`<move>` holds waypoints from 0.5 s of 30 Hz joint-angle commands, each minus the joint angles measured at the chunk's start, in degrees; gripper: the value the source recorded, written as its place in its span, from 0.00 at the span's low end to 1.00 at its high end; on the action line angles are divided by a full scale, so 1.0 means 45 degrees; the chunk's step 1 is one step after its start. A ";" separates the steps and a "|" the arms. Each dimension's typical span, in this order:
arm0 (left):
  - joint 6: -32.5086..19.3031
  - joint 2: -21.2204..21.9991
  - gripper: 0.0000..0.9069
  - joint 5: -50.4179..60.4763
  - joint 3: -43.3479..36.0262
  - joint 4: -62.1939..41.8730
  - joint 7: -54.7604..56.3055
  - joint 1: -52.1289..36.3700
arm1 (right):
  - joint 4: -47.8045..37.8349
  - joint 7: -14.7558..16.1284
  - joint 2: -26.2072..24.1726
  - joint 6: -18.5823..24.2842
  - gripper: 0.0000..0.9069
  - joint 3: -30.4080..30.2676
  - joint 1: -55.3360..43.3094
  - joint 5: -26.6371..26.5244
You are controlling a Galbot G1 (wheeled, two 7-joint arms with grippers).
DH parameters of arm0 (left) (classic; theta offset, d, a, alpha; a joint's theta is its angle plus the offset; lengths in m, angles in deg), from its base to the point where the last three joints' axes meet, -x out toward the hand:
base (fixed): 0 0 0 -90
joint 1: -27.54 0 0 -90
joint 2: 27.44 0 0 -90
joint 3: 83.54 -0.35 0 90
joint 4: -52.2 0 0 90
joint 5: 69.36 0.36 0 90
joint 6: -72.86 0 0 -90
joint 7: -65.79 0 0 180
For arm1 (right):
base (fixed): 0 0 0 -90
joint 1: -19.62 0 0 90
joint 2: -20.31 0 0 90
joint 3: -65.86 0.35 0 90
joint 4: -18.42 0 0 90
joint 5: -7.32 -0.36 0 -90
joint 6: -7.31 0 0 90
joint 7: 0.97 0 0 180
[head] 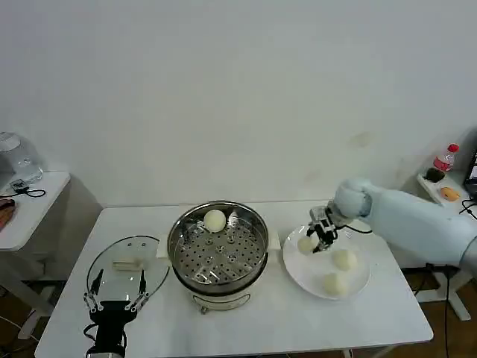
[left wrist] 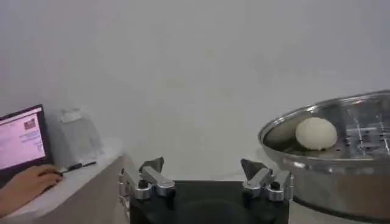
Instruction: Take steamed baozi put them in steamer then cover it.
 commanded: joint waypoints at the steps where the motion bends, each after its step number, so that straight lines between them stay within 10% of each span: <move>1: 0.0015 -0.0014 1.00 0.0005 -0.0015 -0.0025 -0.0008 -0.0038 | 0.1111 0.0199 -0.1038 0.0023 0.63 -0.0543 -0.2289 -0.0796; 15: 0.0036 -0.0136 1.00 -0.0036 -0.0006 0.0158 -0.0005 -0.0108 | 0.2663 -0.0355 0.1337 -0.1343 0.66 -0.2695 -0.7241 -0.4520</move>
